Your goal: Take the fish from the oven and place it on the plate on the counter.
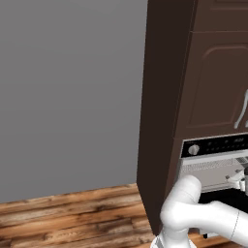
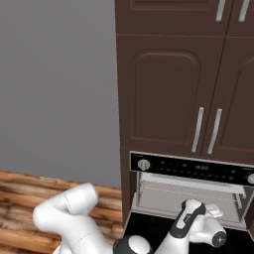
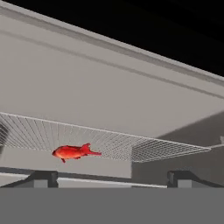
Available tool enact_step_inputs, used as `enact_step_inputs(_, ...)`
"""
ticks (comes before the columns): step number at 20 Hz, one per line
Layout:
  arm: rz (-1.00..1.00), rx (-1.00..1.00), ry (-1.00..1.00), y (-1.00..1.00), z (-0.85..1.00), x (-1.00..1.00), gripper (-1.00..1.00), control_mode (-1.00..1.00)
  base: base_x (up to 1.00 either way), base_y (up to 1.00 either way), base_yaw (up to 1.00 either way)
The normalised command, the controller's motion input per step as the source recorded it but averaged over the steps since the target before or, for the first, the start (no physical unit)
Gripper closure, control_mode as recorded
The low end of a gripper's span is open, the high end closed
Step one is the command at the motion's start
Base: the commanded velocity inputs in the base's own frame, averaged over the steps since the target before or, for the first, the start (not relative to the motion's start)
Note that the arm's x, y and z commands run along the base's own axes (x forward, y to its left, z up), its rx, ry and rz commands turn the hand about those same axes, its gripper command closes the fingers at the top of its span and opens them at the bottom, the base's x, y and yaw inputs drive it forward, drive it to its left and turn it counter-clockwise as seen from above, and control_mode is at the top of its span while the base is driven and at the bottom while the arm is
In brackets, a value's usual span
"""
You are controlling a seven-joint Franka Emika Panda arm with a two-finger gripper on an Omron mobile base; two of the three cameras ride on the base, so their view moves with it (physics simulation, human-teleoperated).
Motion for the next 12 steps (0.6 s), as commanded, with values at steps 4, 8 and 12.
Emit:
enact_step_inputs(4,-0.25,0.07,0.0,-0.15,-0.05,0.44,-1.0,-1.0,0.0,0.0,0.0)
enact_step_inputs(8,-0.21,0.11,-0.01,-0.18,-0.14,0.27,-1.0,-1.0,0.0,0.0,0.0)
enact_step_inputs(12,-0.18,0.11,-0.05,-0.15,-0.23,0.21,-1.0,-1.0,0.0,0.0,0.0)
